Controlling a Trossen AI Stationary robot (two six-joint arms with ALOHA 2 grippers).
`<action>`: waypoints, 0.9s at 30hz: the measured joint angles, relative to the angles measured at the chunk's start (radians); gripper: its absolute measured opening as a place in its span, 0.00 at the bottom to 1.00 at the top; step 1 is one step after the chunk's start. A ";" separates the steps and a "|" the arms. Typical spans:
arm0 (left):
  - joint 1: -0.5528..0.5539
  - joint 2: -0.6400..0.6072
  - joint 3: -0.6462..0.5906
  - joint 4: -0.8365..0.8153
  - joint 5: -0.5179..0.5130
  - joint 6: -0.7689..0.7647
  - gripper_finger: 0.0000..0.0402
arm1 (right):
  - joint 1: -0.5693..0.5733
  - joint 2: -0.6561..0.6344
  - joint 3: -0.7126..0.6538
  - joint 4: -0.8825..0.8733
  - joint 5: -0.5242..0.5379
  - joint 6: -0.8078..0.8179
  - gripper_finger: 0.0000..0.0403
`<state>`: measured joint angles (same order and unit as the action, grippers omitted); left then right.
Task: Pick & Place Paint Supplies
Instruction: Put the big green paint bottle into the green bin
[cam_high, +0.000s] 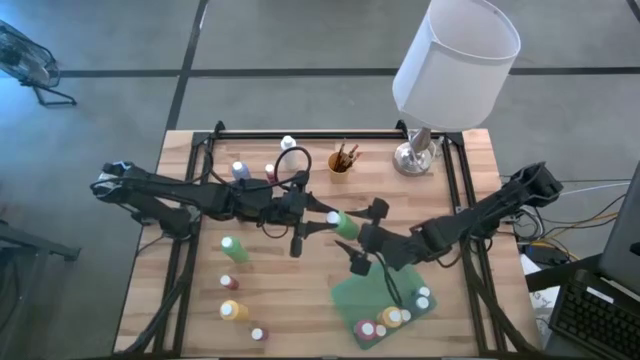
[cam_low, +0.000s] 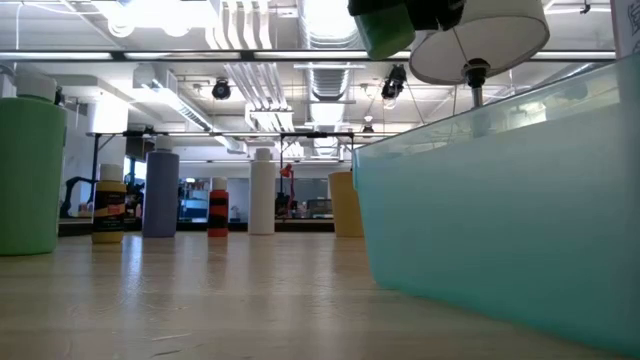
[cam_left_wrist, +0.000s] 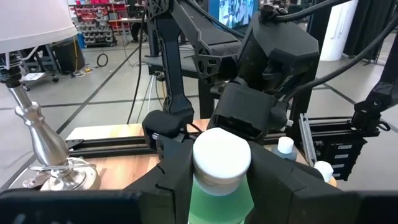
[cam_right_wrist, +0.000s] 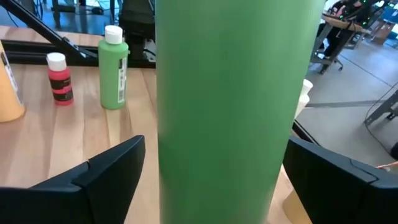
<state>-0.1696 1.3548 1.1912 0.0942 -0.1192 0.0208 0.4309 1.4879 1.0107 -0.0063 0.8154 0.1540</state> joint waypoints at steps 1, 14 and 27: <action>0.000 0.000 0.000 0.000 0.000 0.000 0.33 | 0.000 0.000 0.000 -0.008 0.000 0.009 0.87; 0.000 0.000 0.000 -0.003 -0.001 0.001 0.33 | 0.000 -0.004 -0.001 -0.070 0.000 0.056 0.49; -0.001 -0.007 0.006 -0.031 -0.001 -0.057 0.52 | 0.001 -0.007 -0.004 -0.078 -0.001 0.048 0.46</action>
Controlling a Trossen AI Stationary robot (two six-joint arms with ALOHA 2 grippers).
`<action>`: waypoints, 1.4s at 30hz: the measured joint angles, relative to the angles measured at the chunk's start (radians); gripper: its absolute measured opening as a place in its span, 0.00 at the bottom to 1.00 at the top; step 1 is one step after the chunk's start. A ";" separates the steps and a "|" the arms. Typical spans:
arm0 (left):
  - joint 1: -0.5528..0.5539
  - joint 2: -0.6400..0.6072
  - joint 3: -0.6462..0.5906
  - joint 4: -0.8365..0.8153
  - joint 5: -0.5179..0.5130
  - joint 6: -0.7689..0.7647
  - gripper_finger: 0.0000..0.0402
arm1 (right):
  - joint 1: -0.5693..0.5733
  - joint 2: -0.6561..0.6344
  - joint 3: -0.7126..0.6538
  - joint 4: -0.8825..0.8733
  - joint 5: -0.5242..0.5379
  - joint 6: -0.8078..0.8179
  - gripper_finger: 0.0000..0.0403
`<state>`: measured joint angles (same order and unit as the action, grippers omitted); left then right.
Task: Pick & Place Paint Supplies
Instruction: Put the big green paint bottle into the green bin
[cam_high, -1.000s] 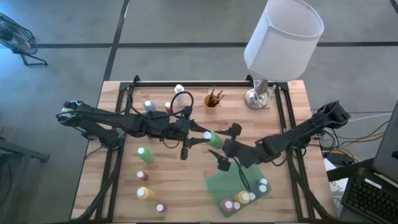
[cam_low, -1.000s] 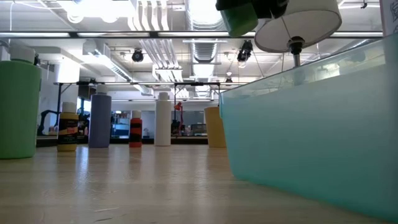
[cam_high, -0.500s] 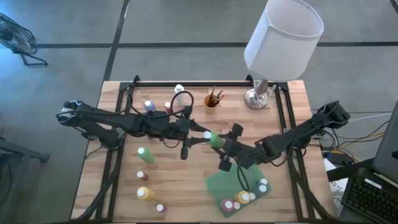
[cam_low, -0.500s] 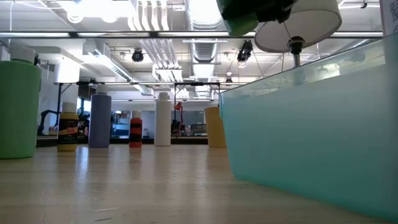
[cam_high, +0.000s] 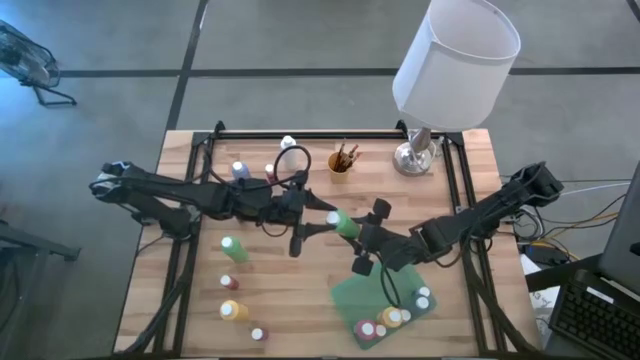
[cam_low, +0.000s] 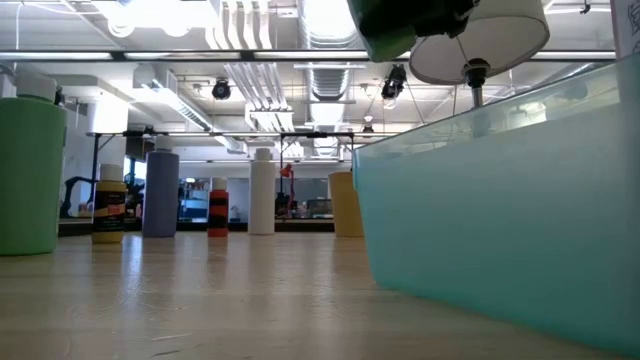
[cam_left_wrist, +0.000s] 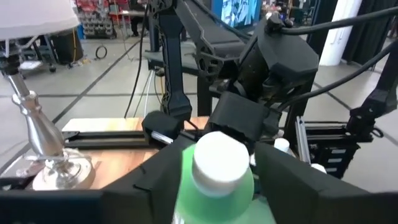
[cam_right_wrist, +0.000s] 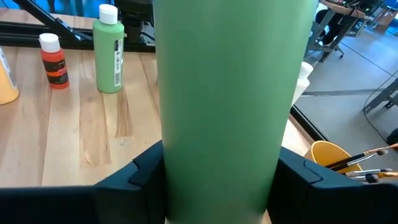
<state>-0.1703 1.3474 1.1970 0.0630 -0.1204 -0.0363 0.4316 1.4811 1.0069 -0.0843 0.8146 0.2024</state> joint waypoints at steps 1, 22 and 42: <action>0.000 -0.006 0.003 -0.019 0.000 -0.002 0.55 | 0.000 0.000 0.000 -0.004 0.001 0.000 0.46; -0.032 -0.084 -0.294 0.277 -0.074 0.133 0.63 | 0.016 -0.085 0.000 -0.001 -0.010 0.000 0.46; -0.030 0.081 -0.272 0.600 -0.089 0.200 0.85 | 0.016 -0.080 0.001 0.088 -0.035 -0.076 0.45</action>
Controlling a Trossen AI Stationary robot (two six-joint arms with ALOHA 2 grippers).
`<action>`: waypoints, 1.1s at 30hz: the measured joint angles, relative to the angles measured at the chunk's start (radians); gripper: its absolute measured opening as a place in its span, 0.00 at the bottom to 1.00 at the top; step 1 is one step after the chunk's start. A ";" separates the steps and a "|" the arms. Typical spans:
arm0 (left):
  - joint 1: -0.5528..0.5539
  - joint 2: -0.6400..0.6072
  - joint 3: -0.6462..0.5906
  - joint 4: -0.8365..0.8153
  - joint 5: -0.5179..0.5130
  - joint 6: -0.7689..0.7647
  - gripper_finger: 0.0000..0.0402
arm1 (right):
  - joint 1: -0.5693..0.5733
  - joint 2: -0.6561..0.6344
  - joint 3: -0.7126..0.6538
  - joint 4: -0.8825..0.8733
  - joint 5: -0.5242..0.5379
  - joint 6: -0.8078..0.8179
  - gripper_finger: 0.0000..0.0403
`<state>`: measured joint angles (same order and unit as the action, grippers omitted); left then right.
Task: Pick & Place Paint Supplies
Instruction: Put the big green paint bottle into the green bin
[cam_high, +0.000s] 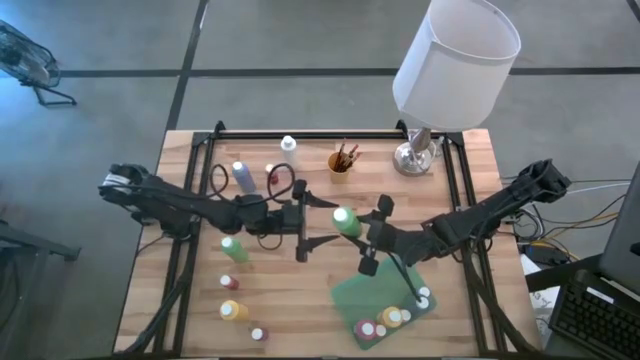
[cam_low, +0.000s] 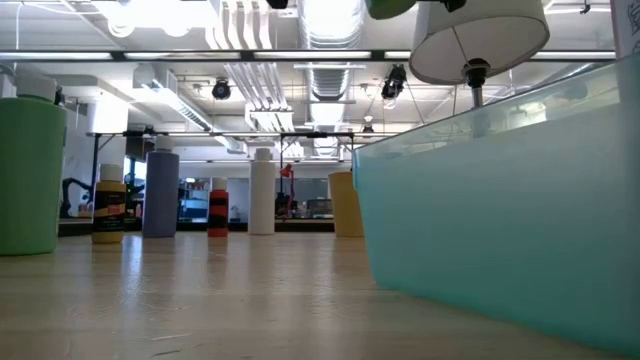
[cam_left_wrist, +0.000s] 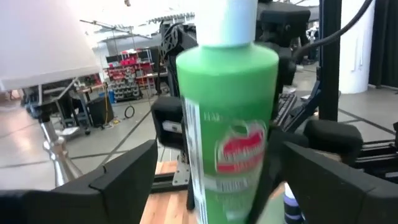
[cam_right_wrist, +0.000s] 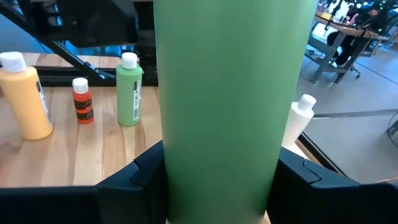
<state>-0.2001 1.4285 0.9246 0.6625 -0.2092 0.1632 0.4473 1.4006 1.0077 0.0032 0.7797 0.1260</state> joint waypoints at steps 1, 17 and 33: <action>0.000 0.012 0.013 0.000 0.000 0.003 0.84 | 0.000 0.000 0.000 0.001 -0.001 -0.002 0.46; 0.000 0.107 0.126 -0.004 0.009 0.014 0.78 | 0.000 0.003 0.000 -0.004 -0.003 -0.007 0.47; 0.000 0.103 0.122 0.000 0.010 -0.005 0.52 | 0.000 0.003 0.000 -0.001 -0.003 -0.018 0.46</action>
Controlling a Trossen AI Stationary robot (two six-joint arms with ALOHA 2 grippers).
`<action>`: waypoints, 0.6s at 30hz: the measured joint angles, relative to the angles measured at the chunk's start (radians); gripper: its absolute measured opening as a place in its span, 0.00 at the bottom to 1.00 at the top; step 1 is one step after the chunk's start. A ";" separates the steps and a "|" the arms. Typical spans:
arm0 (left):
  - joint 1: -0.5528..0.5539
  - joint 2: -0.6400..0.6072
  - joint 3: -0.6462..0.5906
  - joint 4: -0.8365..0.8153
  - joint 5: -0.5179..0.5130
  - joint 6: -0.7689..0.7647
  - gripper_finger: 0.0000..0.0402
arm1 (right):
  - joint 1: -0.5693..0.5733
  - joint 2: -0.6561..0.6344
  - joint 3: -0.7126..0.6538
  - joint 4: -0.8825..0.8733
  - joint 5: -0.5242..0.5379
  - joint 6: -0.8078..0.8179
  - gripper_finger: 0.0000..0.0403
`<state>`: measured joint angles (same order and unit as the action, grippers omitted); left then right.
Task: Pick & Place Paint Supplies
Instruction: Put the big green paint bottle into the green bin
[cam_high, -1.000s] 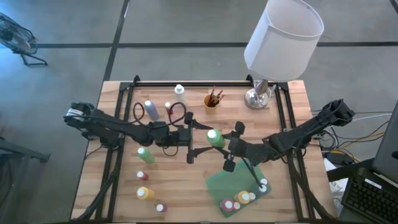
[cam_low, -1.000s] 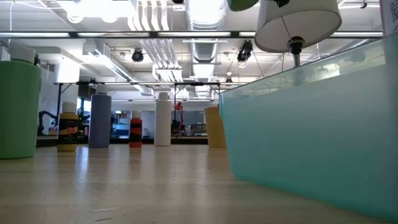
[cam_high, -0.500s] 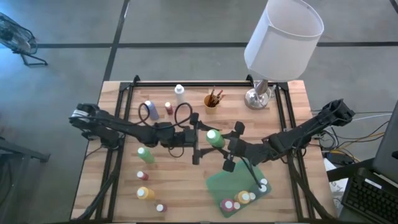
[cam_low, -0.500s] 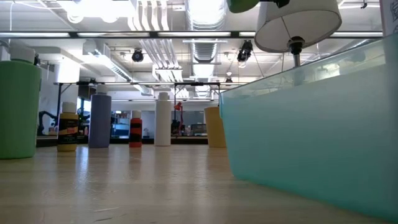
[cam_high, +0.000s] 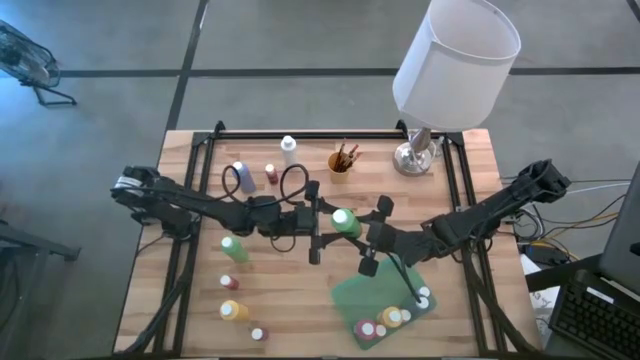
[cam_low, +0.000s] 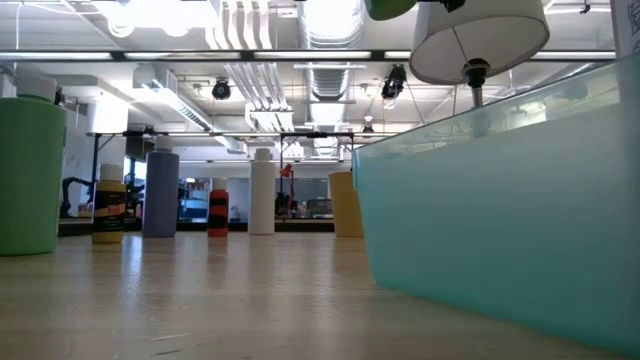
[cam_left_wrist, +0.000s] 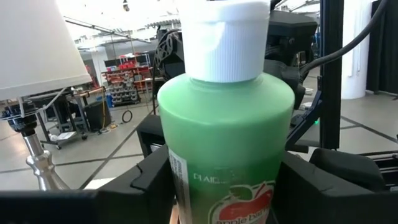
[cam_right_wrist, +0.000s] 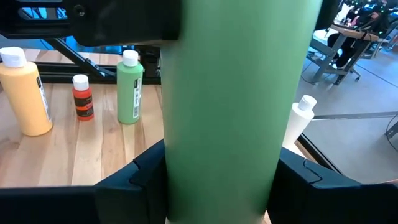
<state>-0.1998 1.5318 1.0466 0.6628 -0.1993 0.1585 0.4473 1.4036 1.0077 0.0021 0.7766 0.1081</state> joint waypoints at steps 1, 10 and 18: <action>0.000 0.000 0.000 0.000 0.000 0.000 0.53 | 0.000 0.000 0.000 0.000 0.000 -0.001 0.47; 0.000 0.000 -0.002 -0.018 0.000 -0.002 0.53 | 0.004 -0.006 0.000 -0.001 -0.013 -0.002 0.63; 0.000 0.000 -0.003 -0.070 0.001 -0.002 0.53 | 0.027 -0.111 0.002 -0.118 -0.079 0.080 0.74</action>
<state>-0.2001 1.5316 1.0431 0.5925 -0.1988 0.1566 0.4740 1.2924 1.0092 -0.1159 0.6975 0.1877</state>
